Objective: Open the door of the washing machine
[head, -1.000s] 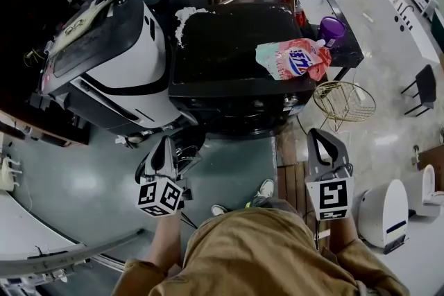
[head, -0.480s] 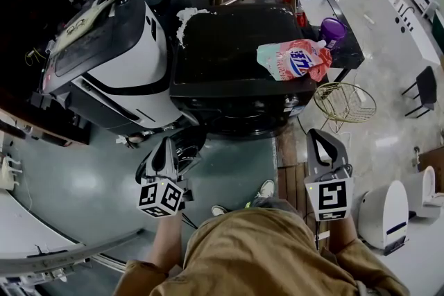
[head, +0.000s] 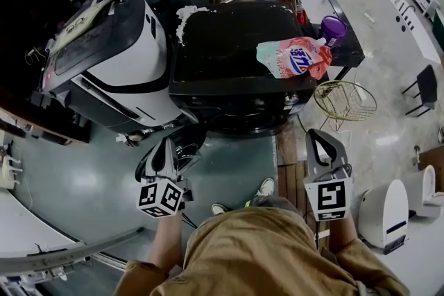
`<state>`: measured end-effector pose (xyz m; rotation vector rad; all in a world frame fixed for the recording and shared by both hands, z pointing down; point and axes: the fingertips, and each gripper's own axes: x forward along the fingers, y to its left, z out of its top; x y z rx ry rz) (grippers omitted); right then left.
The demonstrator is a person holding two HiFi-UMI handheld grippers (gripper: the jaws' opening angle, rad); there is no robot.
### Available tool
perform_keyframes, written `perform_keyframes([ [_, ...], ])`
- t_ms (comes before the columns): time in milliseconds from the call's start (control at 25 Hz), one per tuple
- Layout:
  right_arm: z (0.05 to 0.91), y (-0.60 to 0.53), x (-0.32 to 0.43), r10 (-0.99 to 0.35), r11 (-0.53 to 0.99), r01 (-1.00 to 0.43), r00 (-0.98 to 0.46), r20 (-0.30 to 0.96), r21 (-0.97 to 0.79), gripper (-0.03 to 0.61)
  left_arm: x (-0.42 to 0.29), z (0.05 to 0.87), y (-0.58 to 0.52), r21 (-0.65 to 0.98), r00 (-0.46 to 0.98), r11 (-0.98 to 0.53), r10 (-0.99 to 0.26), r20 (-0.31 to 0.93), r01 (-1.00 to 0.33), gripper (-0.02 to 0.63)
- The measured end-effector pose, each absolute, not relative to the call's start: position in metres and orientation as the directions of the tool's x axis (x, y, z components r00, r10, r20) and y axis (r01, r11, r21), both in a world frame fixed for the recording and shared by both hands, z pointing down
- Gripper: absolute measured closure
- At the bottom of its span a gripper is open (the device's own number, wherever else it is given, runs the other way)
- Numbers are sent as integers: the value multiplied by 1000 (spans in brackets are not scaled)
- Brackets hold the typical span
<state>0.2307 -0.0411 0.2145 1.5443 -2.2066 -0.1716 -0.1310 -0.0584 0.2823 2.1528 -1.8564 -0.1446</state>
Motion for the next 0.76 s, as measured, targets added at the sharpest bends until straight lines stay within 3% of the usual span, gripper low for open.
perform_keyframes([
  [760, 220, -44, 236, -908, 395, -852, -304, 289, 344, 574, -122, 288, -54, 287, 145, -104, -981, 126, -952, 552],
])
